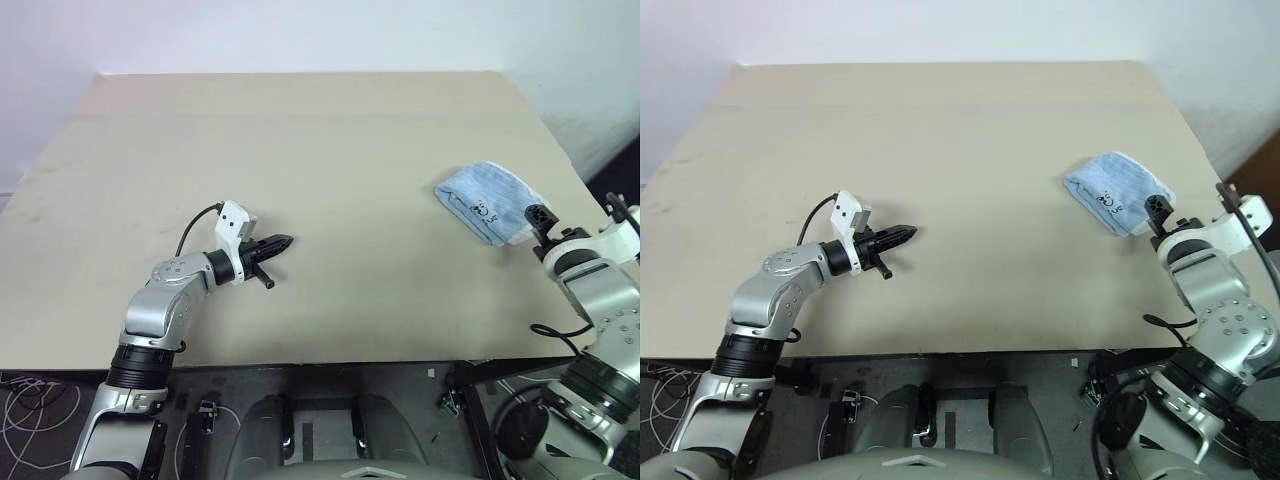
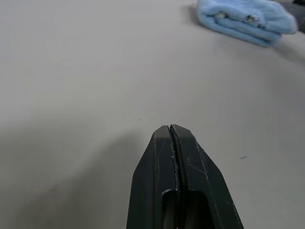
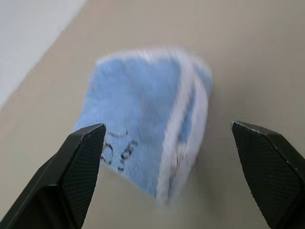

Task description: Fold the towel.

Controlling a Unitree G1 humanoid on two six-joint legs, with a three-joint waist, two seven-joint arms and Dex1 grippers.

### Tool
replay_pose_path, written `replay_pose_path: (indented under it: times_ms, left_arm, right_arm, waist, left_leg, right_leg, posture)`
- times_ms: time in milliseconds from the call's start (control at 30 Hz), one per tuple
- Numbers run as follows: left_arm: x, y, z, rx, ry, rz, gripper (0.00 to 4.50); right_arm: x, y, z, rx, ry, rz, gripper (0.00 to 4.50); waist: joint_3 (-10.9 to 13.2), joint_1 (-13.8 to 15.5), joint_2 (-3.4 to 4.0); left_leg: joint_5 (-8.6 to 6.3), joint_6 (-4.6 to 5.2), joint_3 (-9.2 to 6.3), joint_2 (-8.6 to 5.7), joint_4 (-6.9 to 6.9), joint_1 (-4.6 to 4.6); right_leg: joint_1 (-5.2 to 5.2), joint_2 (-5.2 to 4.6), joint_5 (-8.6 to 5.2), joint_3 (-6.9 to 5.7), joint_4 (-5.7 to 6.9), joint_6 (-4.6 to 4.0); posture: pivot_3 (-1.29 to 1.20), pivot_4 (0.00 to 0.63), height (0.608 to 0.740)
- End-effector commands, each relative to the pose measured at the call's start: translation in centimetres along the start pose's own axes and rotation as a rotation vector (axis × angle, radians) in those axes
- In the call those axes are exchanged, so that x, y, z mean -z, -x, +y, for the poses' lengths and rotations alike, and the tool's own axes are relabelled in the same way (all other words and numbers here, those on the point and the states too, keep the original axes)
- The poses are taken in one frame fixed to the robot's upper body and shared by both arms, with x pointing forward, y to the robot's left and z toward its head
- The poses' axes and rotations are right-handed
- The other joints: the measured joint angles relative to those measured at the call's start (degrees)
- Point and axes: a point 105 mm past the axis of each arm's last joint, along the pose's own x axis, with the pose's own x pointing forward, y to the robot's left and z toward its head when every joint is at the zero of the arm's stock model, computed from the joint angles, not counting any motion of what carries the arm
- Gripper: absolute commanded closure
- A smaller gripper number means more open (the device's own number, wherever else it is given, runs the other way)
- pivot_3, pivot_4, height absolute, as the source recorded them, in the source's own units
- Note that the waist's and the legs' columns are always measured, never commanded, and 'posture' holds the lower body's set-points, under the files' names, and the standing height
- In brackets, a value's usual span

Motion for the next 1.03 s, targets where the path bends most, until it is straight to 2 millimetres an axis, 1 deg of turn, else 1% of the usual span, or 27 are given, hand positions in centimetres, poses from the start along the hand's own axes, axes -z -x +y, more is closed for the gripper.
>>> replay_pose_path:
  times_ms: [33, 100, 133, 233, 267, 300, 367, 433, 567, 633, 733, 867, 933, 1033]
  left_arm:
    - [-1.6, 0.1, 2.1, -0.112, -0.097, -0.052, 4.5]
    - [-1.6, 0.3, 2.9, -0.149, -0.129, -0.052, 4.5]
    - [-1.5, 0.3, 3.0, -0.156, -0.137, -0.053, 4.5]
    - [-1.1, 1.3, 3.4, -0.162, -0.14, -0.059, 4.5]
    - [-1.1, 1.7, 3.5, -0.158, -0.143, -0.064, 4.5]
    - [-1.1, 2.1, 3.6, -0.156, -0.143, -0.069, 4.5]
    - [-1.1, 2.9, 4.0, -0.162, -0.139, -0.075, 4.5]
    - [-1.1, 3.8, 4.4, -0.163, -0.129, -0.072, 4.5]
    - [-0.6, 5.3, 4.5, -0.134, -0.109, -0.045, 4.5]
    - [-0.4, 5.9, 4.1, -0.114, -0.103, -0.033, 4.5]
    - [-0.4, 7.0, 4.0, -0.099, -0.093, -0.027, 4.5]
    - [0.4, 7.0, 2.3, -0.057, -0.075, 0.004, 4.5]
    - [0.7, 7.0, 1.7, -0.047, -0.07, 0.014, 4.5]
    - [0.7, 7.3, 0.6, -0.022, -0.045, 0.014, 4.5]
  right_arm:
    - [0.7, 1.6, 6.0, -0.28, 0.39, -0.067, 0.04]
    - [2.3, 2.3, 8.2, -0.415, 0.472, -0.053, 0.04]
    - [2.8, 2.6, 8.9, -0.461, 0.493, -0.051, 0.04]
    - [6.1, 4.1, 13.6, -0.751, 0.566, 0.015, 0.04]
    - [6.9, 4.3, 14.7, -0.814, 0.567, 0.027, 0.04]
    - [7.3, 4.3, 15.3, -0.84, 0.571, 0.028, 0.04]
    - [7.6, 3.5, 16.2, -0.848, 0.583, 0.015, 0.04]
    - [7.5, 2.9, 17.1, -0.859, 0.551, -0.001, 0.04]
    - [7.8, 2.3, 18.6, -0.899, 0.552, -0.015, 0.04]
    - [8.0, 1.6, 19.1, -0.899, 0.546, -0.012, 0.04]
    - [8.2, 0.2, 19.9, -0.864, 0.583, -0.008, 0.04]
    - [8.4, -1.4, 19.8, -0.834, 0.588, 0.011, 0.04]
    - [8.6, -1.7, 19.7, -0.827, 0.58, 0.016, 0.04]
    - [8.9, -1.4, 19.9, -0.828, 0.571, 0.019, 0.04]
  waist:
    - [-0.06, -0.23, -0.1]
    - [-0.17, -0.34, -0.28]
    - [-0.17, -0.28, -0.27]
    - [-0.17, -0.25, -0.25]
    - [-0.17, -0.19, -0.25]
    - [-0.17, -0.15, -0.25]
    - [-0.17, 0.09, -0.26]
    - [-0.16, 0.26, -0.29]
    - [-0.16, 0.45, -0.28]
    - [-0.16, 0.31, -0.28]
    - [-0.16, -0.05, -0.28]
    - [-0.17, -0.19, -0.27]
    - [-0.18, -0.15, -0.27]
    - [-0.17, -0.2, -0.27]
  left_leg:
    - [0.0, 0.0, -0.02, 0.03, -0.01, 0.01]
    - [0.0, 0.0, -0.02, 0.07, 0.0, 0.09]
    - [0.0, 0.0, -0.04, 0.1, 0.01, 0.1]
    - [0.0, -0.01, -0.02, 0.15, 0.07, 0.1]
    - [0.0, -0.01, -0.01, 0.19, 0.14, 0.09]
    - [0.0, -0.01, -0.01, 0.21, 0.18, 0.06]
    - [0.0, -0.01, -0.02, 0.2, 0.3, 0.0]
    - [-0.01, -0.01, -0.04, 0.2, 0.47, -0.05]
    - [-0.03, 0.0, -0.02, 0.17, 0.6, -0.06]
    - [-0.04, -0.01, -0.01, 0.17, 0.59, -0.05]
    - [-0.1, -0.13, 0.0, 0.17, 0.5, -0.06]
    - [-0.14, -0.23, 0.05, 0.08, 0.16, -0.03]
    - [-0.1, -0.29, 0.2, 0.03, -0.19, 0.0]
    - [-0.07, -0.33, 0.2, 0.04, -0.34, -0.03]
  right_leg:
    - [0.01, 0.04, 0.0, 0.0, -0.01, -0.01]
    - [0.06, 0.2, 0.0, 0.02, -0.01, -0.01]
    - [0.06, 0.25, 0.01, 0.02, 0.0, -0.01]
    - [0.05, 0.23, 0.01, 0.03, 0.04, -0.02]
    - [0.05, 0.23, 0.01, 0.04, 0.04, -0.02]
    - [0.06, 0.21, 0.01, 0.03, 0.04, -0.03]
    - [0.06, 0.19, 0.0, 0.03, 0.04, -0.05]
    - [0.12, 0.14, -0.01, -0.03, 0.04, -0.08]
    - [0.19, -0.01, -0.02, -0.03, 0.04, -0.24]
    - [0.18, -0.14, 0.0, -0.03, 0.03, -0.29]
    - [0.13, -0.34, 0.03, -0.07, 0.04, -0.37]
    - [0.05, -0.6, 0.08, -0.09, 0.0, -0.49]
    - [-0.02, -0.8, 0.14, -0.14, -0.08, -0.59]
    - [-0.11, -0.8, 0.14, -0.19, -0.08, -0.59]
  posture:
    - [0.0, 0.15, 0.74]
    - [0.0, 0.15, 0.74]
    - [0.0, 0.15, 0.74]
    - [0.0, 0.15, 0.74]
    - [0.0, 0.15, 0.74]
    - [0.0, 0.15, 0.74]
    - [0.0, 0.15, 0.74]
    - [0.0, 0.15, 0.74]
    - [0.0, 0.15, 0.74]
    - [0.0, 0.15, 0.74]
    - [0.0, 0.15, 0.74]
    - [0.0, 0.15, 0.74]
    - [0.0, 0.15, 0.74]
    - [0.0, 0.15, 0.74]
